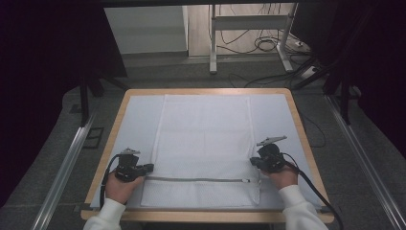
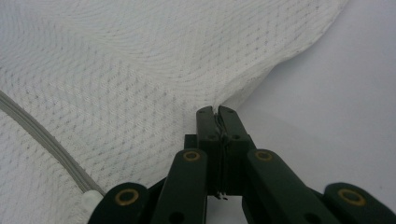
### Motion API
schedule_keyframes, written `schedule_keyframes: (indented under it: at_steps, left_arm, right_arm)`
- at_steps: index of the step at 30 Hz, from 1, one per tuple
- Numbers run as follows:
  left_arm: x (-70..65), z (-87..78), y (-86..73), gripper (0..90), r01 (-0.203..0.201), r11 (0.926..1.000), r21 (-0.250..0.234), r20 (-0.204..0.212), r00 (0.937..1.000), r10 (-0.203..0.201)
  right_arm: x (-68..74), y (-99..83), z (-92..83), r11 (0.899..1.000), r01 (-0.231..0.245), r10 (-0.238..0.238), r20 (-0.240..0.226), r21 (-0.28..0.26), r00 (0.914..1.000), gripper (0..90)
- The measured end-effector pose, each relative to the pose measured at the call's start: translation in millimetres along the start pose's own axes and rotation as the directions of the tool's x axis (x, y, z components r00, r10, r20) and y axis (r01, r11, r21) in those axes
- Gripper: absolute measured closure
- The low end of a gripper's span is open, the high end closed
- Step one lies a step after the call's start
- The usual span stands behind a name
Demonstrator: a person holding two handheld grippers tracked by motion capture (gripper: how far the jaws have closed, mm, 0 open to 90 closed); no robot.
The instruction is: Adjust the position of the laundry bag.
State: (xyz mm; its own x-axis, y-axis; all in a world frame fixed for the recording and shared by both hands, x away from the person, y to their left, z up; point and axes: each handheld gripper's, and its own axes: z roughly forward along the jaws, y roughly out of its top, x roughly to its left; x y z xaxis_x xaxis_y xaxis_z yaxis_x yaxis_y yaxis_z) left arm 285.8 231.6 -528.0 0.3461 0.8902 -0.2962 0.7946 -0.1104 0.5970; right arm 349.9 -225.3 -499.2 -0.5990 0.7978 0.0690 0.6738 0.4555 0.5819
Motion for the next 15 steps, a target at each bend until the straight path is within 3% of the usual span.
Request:
schedule_keyframes:
  at_steps: [4,6,9,12,15]
  left_arm:
    - [0.0,-1.5,-2.2,85.3,-0.022,0.9997,-0.008,-0.031,0.9993,0.022]
    - [0.4,-2.5,-4.5,74.9,-0.039,0.9989,-0.027,-0.054,0.9978,0.038]
    - [1.7,-9.8,-3.5,49.7,-0.031,0.9949,-0.096,-0.099,0.9949,0.021]
    - [-0.9,-18.4,-0.3,44.1,-0.047,0.9876,-0.150,-0.113,0.9932,0.030]
    - [-7.0,-21.0,3.4,34.2,-0.064,0.9852,-0.159,-0.084,0.9952,0.051]
  right_arm:
    - [1.5,1.5,1.8,1.000,0.012,-0.012,-0.001,0.002,0.9999,87.8]
    - [0.2,0.9,2.0,1.000,0.006,-0.006,0.007,0.002,1.0000,85.3]
    - [-0.5,-0.9,-0.5,1.000,0.000,0.001,0.061,-0.023,0.9981,64.1]
    - [-1.0,-0.7,-5.9,0.997,0.007,0.000,0.089,-0.077,0.9960,46.6]
    - [-1.3,0.7,-12.4,0.992,0.001,0.009,0.080,-0.125,0.9968,34.3]
